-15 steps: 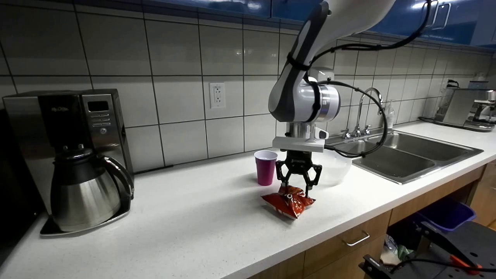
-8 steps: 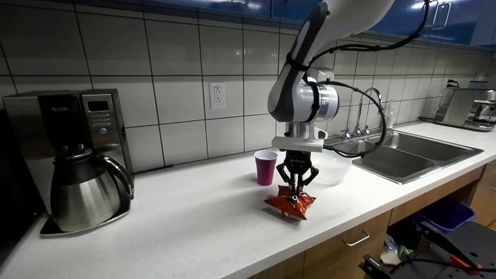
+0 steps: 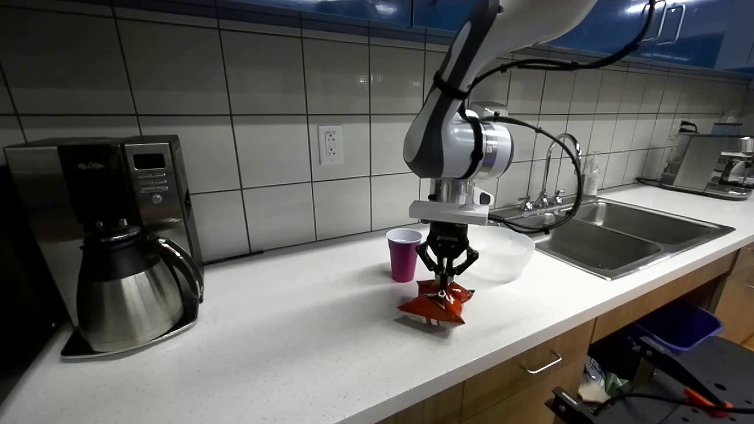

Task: Put the orange packet in the bowl

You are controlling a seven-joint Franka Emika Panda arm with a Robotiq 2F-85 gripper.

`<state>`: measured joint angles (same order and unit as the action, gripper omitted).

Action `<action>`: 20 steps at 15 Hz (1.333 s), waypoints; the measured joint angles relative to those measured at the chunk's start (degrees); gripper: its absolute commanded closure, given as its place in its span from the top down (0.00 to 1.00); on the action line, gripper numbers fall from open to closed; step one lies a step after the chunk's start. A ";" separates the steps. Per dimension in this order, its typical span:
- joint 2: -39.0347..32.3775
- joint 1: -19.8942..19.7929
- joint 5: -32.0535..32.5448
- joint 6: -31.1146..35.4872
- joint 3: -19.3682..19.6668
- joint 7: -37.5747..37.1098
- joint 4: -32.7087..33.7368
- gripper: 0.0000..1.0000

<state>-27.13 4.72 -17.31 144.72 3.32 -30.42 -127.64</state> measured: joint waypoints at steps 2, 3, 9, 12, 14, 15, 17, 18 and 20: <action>2.45 0.00 0.00 0.00 -0.52 0.38 -0.15 0.00; 4.01 0.00 0.00 -0.02 -0.71 0.52 -0.30 0.00; 11.59 -0.07 0.00 -0.71 -1.12 1.18 -1.85 0.00; 13.71 -0.67 -0.06 -0.76 -1.06 1.49 -2.93 0.00; 14.54 -1.38 -0.06 -0.76 -0.76 1.51 -3.46 0.00; 14.80 -1.82 -0.06 -0.77 -0.49 1.52 -3.69 0.00; 15.07 -2.91 -0.07 -0.78 0.13 1.55 -4.01 0.00; 15.10 -3.47 -0.07 -0.79 0.49 1.58 -4.08 0.00; 15.12 -4.55 -0.07 -0.79 1.29 1.61 -4.11 0.00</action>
<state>-12.01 0.17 -17.38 143.93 4.61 -28.81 -131.75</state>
